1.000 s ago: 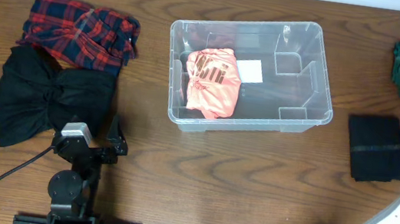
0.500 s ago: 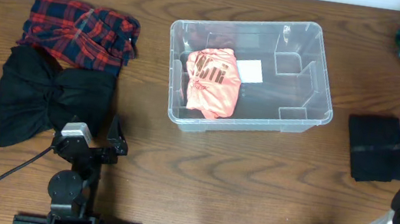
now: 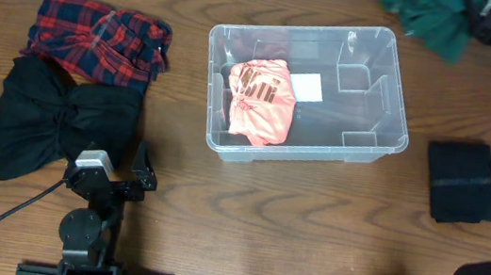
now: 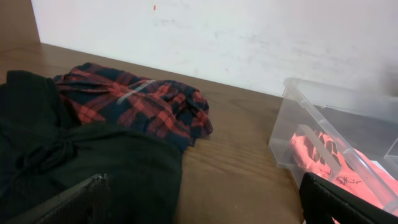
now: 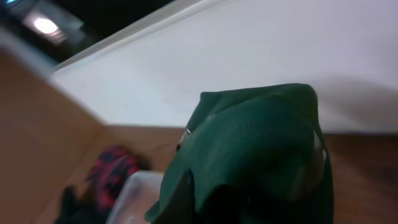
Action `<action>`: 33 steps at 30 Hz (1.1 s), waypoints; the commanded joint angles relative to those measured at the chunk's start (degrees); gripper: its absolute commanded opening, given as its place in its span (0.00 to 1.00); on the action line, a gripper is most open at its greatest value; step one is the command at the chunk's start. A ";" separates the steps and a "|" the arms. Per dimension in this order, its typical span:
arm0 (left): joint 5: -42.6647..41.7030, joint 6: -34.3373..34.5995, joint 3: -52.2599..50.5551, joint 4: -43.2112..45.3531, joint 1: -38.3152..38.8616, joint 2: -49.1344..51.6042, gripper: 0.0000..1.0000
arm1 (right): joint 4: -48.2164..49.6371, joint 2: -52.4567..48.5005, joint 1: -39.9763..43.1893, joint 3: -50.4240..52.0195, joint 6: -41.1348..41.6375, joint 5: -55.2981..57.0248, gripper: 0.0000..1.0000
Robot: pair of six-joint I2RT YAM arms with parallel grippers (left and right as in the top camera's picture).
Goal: Pack container
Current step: 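Carry the dark green shirt into the bin's right side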
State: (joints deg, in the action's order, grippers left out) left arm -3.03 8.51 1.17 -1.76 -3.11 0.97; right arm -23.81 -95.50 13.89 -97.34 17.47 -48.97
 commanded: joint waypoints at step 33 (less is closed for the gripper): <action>0.26 -1.01 -0.94 -2.08 -0.09 0.37 0.98 | -22.36 -17.51 -15.91 -0.04 -58.45 -6.95 0.01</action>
State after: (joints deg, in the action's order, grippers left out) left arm -3.01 8.51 1.17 -1.76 -3.11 1.15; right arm -47.48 -111.46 -2.61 -97.10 -37.17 -52.84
